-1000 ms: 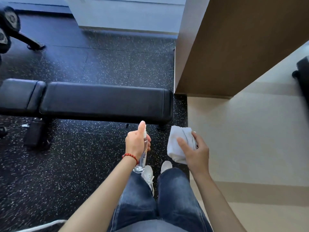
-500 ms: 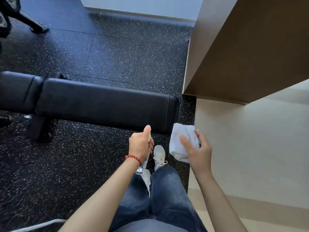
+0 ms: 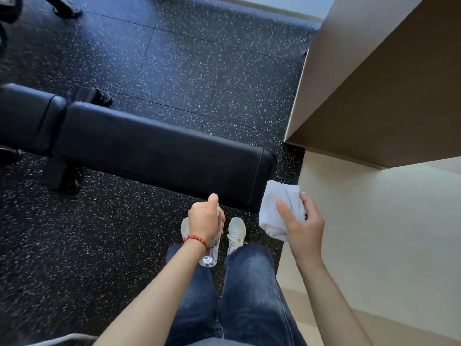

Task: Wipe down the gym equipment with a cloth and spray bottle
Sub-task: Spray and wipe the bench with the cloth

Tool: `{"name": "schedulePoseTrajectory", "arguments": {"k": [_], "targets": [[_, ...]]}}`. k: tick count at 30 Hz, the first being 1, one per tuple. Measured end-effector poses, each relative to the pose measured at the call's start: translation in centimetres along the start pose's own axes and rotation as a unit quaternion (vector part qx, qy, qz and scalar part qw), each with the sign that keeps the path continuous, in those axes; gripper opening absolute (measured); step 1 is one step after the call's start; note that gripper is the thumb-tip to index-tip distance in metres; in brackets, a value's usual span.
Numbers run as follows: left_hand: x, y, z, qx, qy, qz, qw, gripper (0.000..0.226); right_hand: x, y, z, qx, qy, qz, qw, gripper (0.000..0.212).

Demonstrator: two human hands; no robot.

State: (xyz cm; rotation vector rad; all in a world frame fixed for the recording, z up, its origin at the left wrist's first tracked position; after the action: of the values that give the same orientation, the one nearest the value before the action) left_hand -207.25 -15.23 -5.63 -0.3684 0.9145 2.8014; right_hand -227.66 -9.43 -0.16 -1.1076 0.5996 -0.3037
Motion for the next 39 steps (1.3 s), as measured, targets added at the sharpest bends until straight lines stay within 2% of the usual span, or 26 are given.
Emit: {"name": "schedulePoseTrajectory", "arguments": {"k": [5, 9, 14, 19, 22, 27, 31, 39], "targets": [[-1.5, 1.0, -1.5, 0.011, 0.001, -0.009, 1.000, 0.050, 2.2, -1.0, -0.7, -0.006, -0.004, 0.015, 1.000, 0.046], [-3.4, 1.2, -3.3, -0.004, -0.012, 0.001, 1.000, 0.060, 4.4, -2.0, -0.9, -0.014, 0.000, 0.015, 1.000, 0.049], [-7.6, 2.2, -5.4, 0.008, -0.025, -0.004, 1.000, 0.057, 8.7, -3.1, -0.4, -0.010, 0.010, 0.022, 1.000, 0.032], [-13.7, 2.7, -8.1, 0.043, -0.044, 0.003, 0.998, 0.053, 14.7, -4.6, 1.4, -0.018, 0.019, 0.027, 0.999, 0.034], [-17.5, 3.3, -9.5, 0.077, -0.039, 0.007, 0.996, 0.054, 18.9, -5.5, 2.6, -0.024, 0.009, 0.030, 0.999, 0.030], [-22.6, 3.8, -12.1, 0.089, -0.049, -0.003, 0.995, 0.054, 25.2, -7.0, 4.1, -0.037, -0.013, 0.032, 0.999, 0.030], [-26.2, 3.6, -13.4, 0.061, -0.031, 0.042, 0.997, 0.052, 29.0, -8.3, 4.6, -0.048, -0.034, 0.038, 0.998, 0.027], [-31.4, 3.0, -15.6, 0.071, 0.012, 0.085, 0.994, 0.051, 34.5, -10.2, 4.6, -0.066, -0.092, 0.051, 0.992, 0.029]]}}
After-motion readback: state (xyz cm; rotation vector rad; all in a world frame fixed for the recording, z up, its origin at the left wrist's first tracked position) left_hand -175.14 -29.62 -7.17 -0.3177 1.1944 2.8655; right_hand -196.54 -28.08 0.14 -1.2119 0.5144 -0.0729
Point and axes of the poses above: each hand's wrist, its own z-axis away from the middle knuckle, its own x-axis out of the palm, y = z × x, the point moved 6 cm from there along -z, towards the middle knuckle, and after that the axes turned 10 degrees about -x, right-handed, at the moved point
